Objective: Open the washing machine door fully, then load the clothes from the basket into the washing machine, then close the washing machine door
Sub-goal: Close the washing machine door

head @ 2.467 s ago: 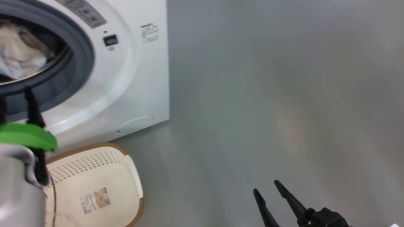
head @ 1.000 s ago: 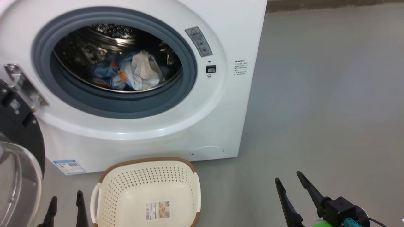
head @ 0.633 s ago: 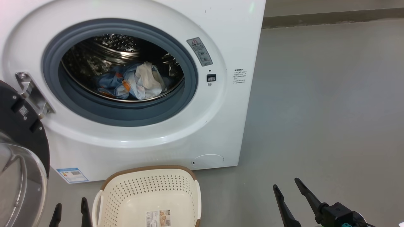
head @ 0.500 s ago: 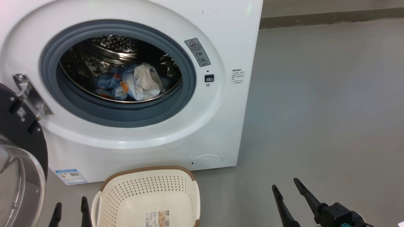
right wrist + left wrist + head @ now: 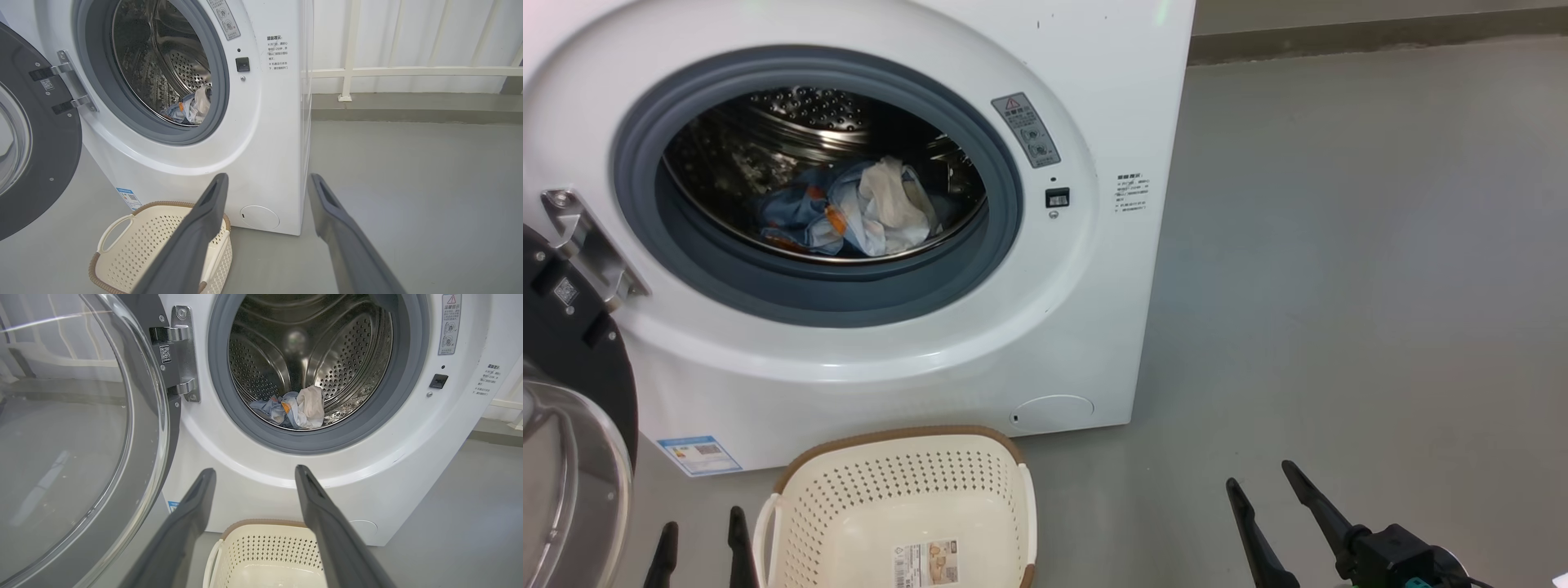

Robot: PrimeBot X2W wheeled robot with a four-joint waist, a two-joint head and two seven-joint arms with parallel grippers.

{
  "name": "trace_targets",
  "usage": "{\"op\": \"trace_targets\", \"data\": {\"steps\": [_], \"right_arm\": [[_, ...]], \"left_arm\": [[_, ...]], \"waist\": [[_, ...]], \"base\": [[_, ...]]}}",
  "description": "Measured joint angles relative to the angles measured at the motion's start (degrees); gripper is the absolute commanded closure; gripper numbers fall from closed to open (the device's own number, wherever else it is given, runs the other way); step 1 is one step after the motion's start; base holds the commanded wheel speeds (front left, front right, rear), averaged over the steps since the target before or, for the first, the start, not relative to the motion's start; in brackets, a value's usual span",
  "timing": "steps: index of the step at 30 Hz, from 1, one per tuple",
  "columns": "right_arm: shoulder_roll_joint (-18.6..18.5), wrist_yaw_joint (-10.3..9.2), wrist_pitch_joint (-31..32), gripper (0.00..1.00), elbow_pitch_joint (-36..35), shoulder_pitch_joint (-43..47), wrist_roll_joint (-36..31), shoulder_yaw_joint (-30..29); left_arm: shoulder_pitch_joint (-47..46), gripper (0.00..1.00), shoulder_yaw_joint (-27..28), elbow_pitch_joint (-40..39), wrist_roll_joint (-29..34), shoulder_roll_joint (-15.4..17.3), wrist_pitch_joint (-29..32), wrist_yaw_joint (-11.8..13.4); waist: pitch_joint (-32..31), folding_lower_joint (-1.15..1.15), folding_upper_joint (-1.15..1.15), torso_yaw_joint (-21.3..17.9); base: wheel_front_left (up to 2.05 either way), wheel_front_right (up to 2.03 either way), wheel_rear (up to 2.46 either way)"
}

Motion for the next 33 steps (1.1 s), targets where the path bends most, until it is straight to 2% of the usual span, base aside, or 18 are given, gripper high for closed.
{"op": "trace_targets", "data": {"steps": [9, 23, 33], "right_arm": [[0.0, 0.00, 0.0, 0.00, -0.1, 0.0, 0.0, -0.1], [0.0, 0.00, 0.0, 0.00, -0.4, 0.0, 0.1, -0.2], [0.0, 0.00, 0.0, 0.00, -0.5, 0.0, 0.1, -0.2]], "left_arm": [[0.0, 0.00, 1.0, -0.3, 1.1, 0.0, 0.0, 0.4], [0.0, 0.00, 1.6, -0.5, 1.2, 0.0, 0.0, -0.1], [0.0, 0.00, 2.3, -0.6, 1.2, 0.0, 0.0, -0.5]], "waist": [[0.5, 0.00, 0.00, -0.2], [1.4, 0.00, 0.00, 0.1], [1.8, 0.00, 0.00, 0.1]], "base": [[-0.42, 0.42, 0.00], [-1.41, 1.41, 0.00], [-0.26, 0.26, 0.00]]}}
